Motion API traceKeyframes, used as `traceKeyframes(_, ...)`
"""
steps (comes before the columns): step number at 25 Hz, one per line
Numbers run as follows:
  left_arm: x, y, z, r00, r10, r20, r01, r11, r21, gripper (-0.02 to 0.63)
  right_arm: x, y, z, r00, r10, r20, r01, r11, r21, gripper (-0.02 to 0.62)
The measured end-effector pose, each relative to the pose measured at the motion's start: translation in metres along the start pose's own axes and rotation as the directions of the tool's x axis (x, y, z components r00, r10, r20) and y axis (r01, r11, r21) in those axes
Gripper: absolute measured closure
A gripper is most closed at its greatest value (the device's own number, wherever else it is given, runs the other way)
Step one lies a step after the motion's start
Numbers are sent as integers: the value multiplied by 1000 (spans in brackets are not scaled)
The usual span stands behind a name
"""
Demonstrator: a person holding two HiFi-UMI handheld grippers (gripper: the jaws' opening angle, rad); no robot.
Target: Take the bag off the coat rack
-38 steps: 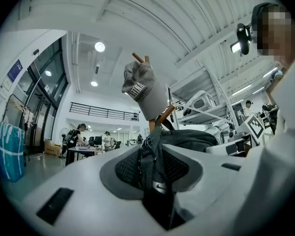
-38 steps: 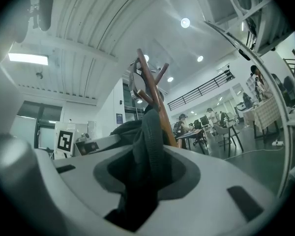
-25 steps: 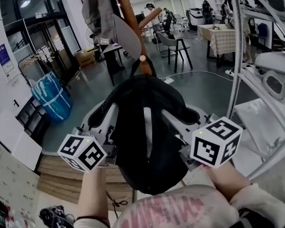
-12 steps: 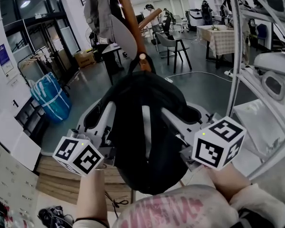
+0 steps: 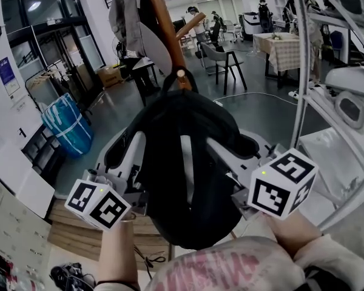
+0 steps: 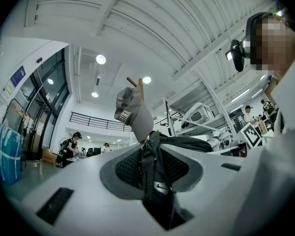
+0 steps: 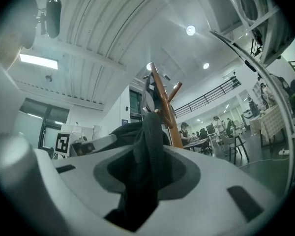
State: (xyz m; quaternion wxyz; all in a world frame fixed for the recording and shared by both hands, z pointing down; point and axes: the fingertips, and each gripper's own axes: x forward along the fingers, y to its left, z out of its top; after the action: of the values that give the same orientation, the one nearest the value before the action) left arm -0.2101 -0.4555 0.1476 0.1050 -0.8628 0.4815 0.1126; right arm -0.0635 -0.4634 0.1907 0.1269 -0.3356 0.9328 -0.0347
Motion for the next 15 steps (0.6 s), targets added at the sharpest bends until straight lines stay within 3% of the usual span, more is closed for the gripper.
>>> traceKeyframes(10, -12, -9, 13, 999, 15, 44, -16, 1000, 15, 511, -9, 10, 7, 1000, 8, 23, -8, 1000, -16, 468)
traceKeyframes(15, -16, -14, 10, 999, 8, 53, -7, 1000, -13, 511, -15, 12, 7, 1000, 0, 15, 0, 999, -32, 468)
